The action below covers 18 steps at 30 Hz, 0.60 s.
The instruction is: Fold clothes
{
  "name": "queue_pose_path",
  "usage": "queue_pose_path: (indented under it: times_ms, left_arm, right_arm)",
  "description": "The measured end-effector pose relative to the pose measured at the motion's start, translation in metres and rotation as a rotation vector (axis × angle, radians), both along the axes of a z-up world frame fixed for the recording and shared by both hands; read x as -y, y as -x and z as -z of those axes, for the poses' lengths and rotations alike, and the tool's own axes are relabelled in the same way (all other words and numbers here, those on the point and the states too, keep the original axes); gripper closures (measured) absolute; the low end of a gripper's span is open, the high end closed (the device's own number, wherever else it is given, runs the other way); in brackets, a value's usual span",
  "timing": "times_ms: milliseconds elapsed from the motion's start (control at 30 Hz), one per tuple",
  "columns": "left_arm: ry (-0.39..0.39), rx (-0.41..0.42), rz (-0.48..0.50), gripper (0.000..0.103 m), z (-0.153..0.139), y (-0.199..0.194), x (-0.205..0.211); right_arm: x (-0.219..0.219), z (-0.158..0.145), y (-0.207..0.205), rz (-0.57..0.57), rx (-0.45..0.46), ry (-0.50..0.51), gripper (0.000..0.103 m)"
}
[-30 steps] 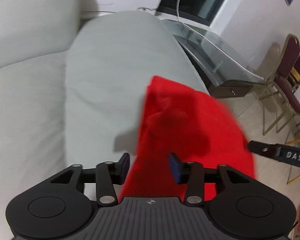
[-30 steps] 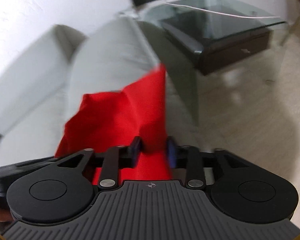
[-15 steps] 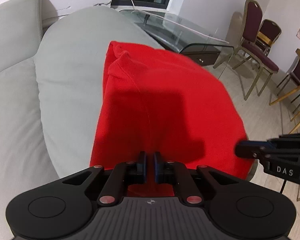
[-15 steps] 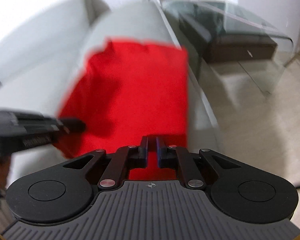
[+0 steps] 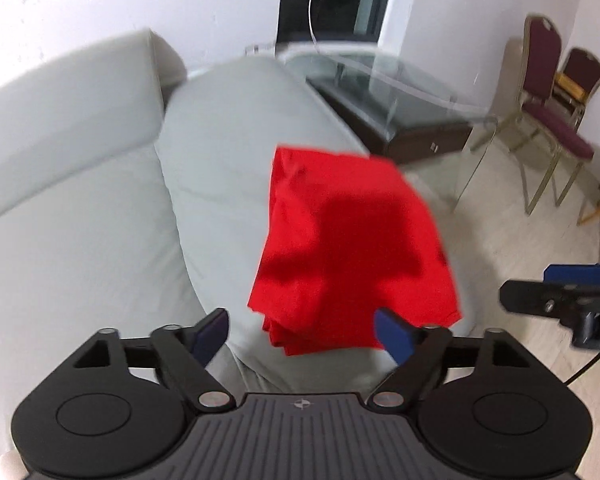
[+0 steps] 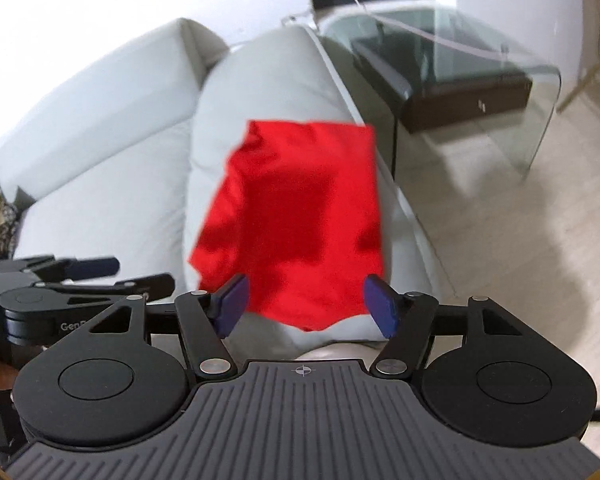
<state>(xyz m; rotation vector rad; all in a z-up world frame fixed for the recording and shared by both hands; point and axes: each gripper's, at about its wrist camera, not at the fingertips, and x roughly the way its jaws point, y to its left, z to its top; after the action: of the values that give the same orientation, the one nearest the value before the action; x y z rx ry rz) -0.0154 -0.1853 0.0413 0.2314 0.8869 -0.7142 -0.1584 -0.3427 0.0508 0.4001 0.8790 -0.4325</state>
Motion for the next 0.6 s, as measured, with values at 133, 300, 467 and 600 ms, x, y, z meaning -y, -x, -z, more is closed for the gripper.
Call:
queue_pose_path:
  times_ms: [133,300,467,600]
  left_arm:
    - [0.05,-0.008,0.001,0.011,-0.034,0.021,-0.012]
    - [0.078,0.0,0.013,0.01,-0.064,0.043,-0.021]
    - [0.115,0.026,-0.007,0.007,-0.08,0.058,-0.029]
    - [0.122,0.04,-0.008,0.006,-0.081,0.064,-0.028]
  right_arm:
    - [-0.022,-0.04,0.009,-0.039,-0.012,0.039,0.028]
    - [-0.044,-0.079,0.026,-0.046,-0.048,0.118,0.027]
    - [-0.064,-0.107,0.042,-0.074,-0.072,0.161,0.026]
    - [-0.073,-0.113,0.053,-0.078,-0.072,0.193,0.025]
